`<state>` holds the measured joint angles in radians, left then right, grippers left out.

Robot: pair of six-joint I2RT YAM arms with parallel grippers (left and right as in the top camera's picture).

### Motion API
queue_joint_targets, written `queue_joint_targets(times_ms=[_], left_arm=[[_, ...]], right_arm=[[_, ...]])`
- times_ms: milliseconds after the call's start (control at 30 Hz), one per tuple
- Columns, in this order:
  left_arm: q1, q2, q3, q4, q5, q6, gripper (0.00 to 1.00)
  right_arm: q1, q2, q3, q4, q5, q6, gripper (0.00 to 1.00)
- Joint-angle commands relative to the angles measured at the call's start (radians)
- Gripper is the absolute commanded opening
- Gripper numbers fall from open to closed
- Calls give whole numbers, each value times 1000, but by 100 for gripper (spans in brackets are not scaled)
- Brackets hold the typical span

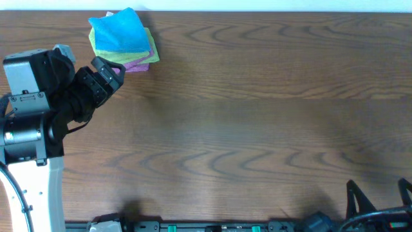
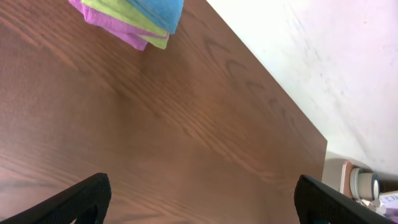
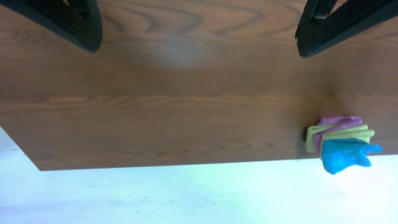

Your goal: Fold the cloth

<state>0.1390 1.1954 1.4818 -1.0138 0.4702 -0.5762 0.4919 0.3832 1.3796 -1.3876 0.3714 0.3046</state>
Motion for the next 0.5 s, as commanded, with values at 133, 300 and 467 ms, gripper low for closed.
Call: queue_joint_targets(times_ms=[133,300,467], left_arm=[[-32,-79,-31,-43,-239,84,95],[-120,-349,-251,135,-516,251,95],[-146,-632,-514,236,-526,523,95]], right_arm=[[-8,3,0,-1,14,17,99],[-8,3,0,-1,14,17,99],[-8,3,0,-1,14,17,99]])
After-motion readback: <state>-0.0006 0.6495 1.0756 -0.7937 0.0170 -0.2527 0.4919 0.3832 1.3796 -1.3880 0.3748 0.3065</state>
